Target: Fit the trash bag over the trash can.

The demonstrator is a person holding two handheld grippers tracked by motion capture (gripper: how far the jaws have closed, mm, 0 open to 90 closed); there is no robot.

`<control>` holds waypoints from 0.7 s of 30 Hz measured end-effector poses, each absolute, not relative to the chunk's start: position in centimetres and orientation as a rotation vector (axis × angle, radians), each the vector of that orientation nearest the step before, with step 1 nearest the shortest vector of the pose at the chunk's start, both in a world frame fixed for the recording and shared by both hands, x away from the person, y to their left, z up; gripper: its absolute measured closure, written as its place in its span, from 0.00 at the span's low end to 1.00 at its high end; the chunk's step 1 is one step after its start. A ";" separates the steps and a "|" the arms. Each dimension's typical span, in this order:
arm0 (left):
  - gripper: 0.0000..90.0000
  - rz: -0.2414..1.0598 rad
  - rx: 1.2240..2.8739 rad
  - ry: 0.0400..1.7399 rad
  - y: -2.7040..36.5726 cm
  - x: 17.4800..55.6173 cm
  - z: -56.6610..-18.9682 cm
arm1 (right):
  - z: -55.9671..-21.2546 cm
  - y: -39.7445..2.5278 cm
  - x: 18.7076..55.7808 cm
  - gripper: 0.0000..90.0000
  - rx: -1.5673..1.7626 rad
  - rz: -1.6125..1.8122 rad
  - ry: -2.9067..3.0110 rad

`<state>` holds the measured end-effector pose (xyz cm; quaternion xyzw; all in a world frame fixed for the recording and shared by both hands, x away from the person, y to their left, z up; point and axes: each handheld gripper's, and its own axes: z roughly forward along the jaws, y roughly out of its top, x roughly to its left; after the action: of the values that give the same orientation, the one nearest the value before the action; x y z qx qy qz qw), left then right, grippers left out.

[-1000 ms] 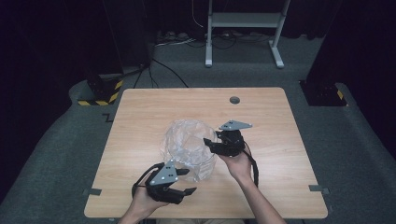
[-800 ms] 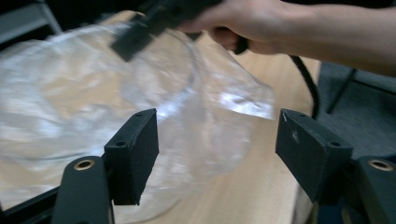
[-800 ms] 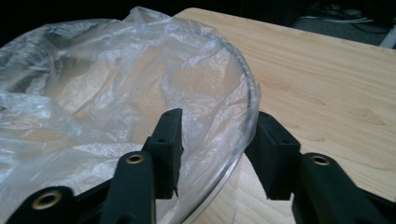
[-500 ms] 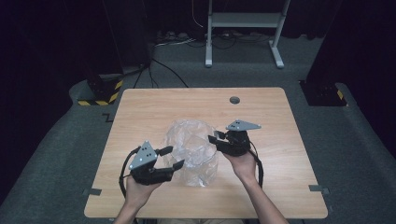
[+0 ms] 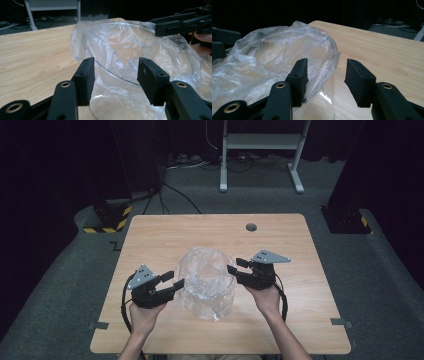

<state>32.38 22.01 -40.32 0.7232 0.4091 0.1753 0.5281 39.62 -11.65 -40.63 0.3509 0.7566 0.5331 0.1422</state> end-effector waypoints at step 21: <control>0.87 0.338 1.758 0.991 23.1 33.2 -41.6 | -40.9 -13.8 38.9 0.74 0.992 1.646 2.219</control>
<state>33.21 23.12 -41.60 0.7335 0.4134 0.1409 0.5208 38.95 -13.76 -40.94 0.3361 0.7518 0.5578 0.1028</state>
